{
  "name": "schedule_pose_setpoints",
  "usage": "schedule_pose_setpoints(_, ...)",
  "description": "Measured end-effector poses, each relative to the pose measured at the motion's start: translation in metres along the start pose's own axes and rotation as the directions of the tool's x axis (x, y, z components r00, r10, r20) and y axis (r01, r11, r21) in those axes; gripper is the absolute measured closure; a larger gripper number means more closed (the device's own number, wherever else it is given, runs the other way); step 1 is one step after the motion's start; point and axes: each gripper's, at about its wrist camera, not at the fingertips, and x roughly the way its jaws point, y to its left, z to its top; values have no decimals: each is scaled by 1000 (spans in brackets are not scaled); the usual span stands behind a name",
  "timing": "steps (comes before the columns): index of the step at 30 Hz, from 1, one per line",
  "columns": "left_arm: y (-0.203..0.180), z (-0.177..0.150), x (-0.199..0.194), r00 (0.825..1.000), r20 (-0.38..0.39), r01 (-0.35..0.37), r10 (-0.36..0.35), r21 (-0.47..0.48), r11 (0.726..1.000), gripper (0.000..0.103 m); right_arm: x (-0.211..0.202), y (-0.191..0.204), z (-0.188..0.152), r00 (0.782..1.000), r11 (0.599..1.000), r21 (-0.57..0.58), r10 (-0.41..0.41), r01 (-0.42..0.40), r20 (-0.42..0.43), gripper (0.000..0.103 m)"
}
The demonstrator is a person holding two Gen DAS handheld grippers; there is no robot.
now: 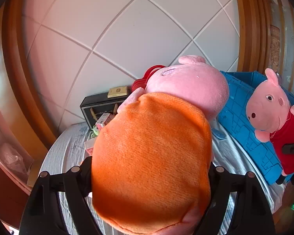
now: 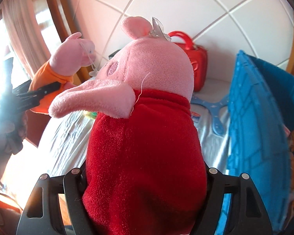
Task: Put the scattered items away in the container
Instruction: 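Carry both pig plushes with both grippers over the blue crate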
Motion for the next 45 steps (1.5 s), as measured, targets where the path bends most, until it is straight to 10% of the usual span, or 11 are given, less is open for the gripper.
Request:
schedule_pose_setpoints(23,-204,106,7,968,78,215,-239,236,948,22,-190,-156,-61,967,966,200,-195,161,163,27)
schedule_pose_setpoints(45,-364,171,64,919,19,363,-394,350,863,22,-214,-285,-104,946,914,336,-290,229,142,27)
